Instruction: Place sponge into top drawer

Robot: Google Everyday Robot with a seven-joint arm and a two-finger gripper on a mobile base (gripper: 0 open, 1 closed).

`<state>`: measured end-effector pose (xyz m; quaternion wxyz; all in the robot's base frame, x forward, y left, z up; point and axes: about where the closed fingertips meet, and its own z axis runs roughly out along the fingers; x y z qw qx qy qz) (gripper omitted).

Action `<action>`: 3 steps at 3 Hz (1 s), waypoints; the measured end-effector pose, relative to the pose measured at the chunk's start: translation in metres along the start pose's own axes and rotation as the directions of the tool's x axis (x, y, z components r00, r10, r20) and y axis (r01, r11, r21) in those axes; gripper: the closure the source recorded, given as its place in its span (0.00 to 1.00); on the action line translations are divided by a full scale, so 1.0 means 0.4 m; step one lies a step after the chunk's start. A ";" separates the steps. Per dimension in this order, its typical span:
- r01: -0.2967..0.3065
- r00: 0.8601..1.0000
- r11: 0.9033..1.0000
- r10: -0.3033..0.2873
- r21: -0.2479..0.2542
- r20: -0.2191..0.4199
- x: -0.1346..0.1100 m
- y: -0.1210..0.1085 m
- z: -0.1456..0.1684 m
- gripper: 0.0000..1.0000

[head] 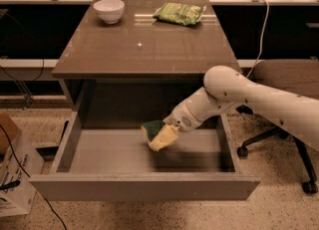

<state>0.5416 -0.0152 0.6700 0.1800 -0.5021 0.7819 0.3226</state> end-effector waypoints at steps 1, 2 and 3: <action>-0.065 0.998 0.998 0.066 -0.019 0.014 0.043 -0.015 0.028 0.08; -0.069 0.998 0.997 0.069 -0.023 0.014 0.046 -0.015 0.033 0.00; -0.069 0.998 0.997 0.069 -0.023 0.014 0.046 -0.015 0.033 0.00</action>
Offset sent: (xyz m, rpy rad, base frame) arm -0.0023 -0.0054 -0.0196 0.0173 0.0505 -0.0391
